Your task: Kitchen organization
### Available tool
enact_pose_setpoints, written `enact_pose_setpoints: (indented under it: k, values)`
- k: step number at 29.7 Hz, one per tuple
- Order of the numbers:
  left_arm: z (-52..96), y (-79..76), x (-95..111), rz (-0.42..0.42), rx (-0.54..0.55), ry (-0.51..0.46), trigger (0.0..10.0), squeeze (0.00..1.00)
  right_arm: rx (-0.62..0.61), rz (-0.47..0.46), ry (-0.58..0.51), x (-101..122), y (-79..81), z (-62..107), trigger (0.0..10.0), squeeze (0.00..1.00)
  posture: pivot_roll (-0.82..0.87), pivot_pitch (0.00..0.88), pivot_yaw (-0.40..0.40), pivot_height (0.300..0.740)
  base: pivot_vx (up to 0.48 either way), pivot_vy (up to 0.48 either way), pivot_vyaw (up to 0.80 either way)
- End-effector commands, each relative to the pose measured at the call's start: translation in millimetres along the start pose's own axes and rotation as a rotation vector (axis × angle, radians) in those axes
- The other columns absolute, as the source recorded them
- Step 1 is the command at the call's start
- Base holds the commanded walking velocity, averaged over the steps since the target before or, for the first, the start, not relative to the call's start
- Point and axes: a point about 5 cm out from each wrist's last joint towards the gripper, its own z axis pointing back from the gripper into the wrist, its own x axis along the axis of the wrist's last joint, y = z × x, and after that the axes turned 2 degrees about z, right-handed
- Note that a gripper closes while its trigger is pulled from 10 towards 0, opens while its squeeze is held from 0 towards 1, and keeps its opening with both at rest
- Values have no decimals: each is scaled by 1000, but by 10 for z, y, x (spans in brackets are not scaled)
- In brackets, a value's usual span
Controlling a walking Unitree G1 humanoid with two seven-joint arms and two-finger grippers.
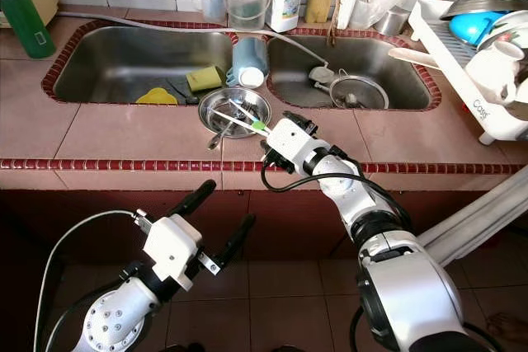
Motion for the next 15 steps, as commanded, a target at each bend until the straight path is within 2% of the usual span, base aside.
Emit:
enact_pose_setpoints:
  k: [1,3,4,5,7,9,11,12,15]
  values:
    - [-1,-22,27,-7,-7,-7,10000,0,-14,19,13,10,-76,-6,6275,0,-104,142,-63,740,0,0,0]
    - [-2,-20,29,-10,-7,-6,10000,0,-15,19,13,19,-82,-14,6353,0,-103,146,-62,740,0,0,0]
    - [-3,-19,30,-10,-7,-7,10000,0,-15,18,14,22,-85,-17,4824,0,-103,146,-62,740,0,0,0]
    - [-4,-18,30,-8,-7,-6,10000,0,-18,18,14,29,-90,-23,4588,0,-103,146,-62,740,0,0,0]
    - [-1,-21,31,-8,-7,-6,10000,0,-20,21,14,33,-91,-26,4627,0,-103,146,-62,740,0,0,0]
    - [-3,-23,34,-8,-7,-7,10000,0,-20,23,15,38,-94,-30,3922,0,-100,148,-63,740,0,0,0]
    - [-1,-24,35,-8,-7,-7,10000,0,-21,24,15,40,-95,-33,4039,0,-100,148,-63,740,0,0,0]
    - [-1,-25,37,-7,-7,-7,10000,0,-23,24,16,43,-99,-34,2314,0,-100,155,-63,740,0,0,0]
    - [0,-28,41,-6,-6,-8,10000,0,-29,25,17,45,-108,-36,2353,0,-100,158,-64,740,0,0,0]
